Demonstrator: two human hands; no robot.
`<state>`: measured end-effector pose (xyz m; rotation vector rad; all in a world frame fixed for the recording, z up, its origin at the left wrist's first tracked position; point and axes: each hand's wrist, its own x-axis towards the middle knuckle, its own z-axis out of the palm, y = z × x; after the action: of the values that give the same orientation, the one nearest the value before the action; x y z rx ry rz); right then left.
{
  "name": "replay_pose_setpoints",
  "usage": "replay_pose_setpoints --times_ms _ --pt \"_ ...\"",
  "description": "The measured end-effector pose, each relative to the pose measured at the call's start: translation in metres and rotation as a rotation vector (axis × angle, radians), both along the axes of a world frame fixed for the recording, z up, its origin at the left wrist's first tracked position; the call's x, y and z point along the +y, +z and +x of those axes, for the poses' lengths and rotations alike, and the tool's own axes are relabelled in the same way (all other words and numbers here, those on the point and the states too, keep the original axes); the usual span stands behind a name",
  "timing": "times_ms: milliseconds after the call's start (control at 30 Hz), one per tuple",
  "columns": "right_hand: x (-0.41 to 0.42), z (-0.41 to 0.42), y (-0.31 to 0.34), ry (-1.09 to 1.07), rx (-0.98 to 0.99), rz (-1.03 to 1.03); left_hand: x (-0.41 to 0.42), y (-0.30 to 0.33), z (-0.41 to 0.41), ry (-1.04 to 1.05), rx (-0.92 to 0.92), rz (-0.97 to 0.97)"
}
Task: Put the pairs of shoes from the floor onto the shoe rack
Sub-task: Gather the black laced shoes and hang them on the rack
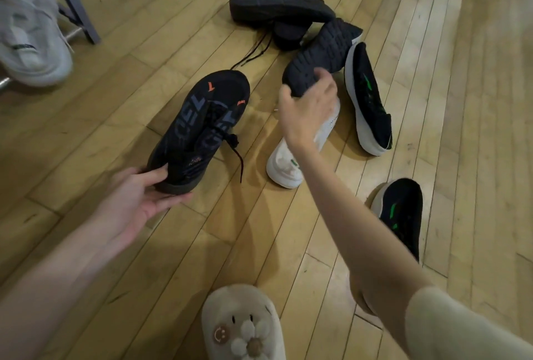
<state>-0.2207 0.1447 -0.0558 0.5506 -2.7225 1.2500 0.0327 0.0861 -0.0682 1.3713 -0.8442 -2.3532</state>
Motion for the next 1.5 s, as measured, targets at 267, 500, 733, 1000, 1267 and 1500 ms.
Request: replay_pose_setpoints --times_ms 267,500,733,1000,1267,1500 --pt "-0.057 -0.065 -0.009 -0.166 -0.476 0.142 -0.008 0.003 0.004 0.036 0.039 -0.005" --pt "-0.019 -0.032 0.007 -0.188 -0.821 -0.958 -0.020 0.001 0.015 0.095 0.037 0.015" --pt "0.039 0.030 -0.008 0.122 -1.141 -1.342 -0.025 0.001 0.016 0.070 0.036 -0.005" --pt "0.052 0.069 -0.013 0.274 -1.268 -1.091 -0.022 0.005 0.020 0.081 0.025 -0.052" --pt "0.021 0.054 -0.001 0.233 -1.242 -0.675 -0.032 0.007 0.019 0.173 0.037 0.008" --pt "-0.011 0.027 0.012 0.235 -0.701 -0.077 -0.052 0.016 -0.001 0.170 0.077 -0.042"
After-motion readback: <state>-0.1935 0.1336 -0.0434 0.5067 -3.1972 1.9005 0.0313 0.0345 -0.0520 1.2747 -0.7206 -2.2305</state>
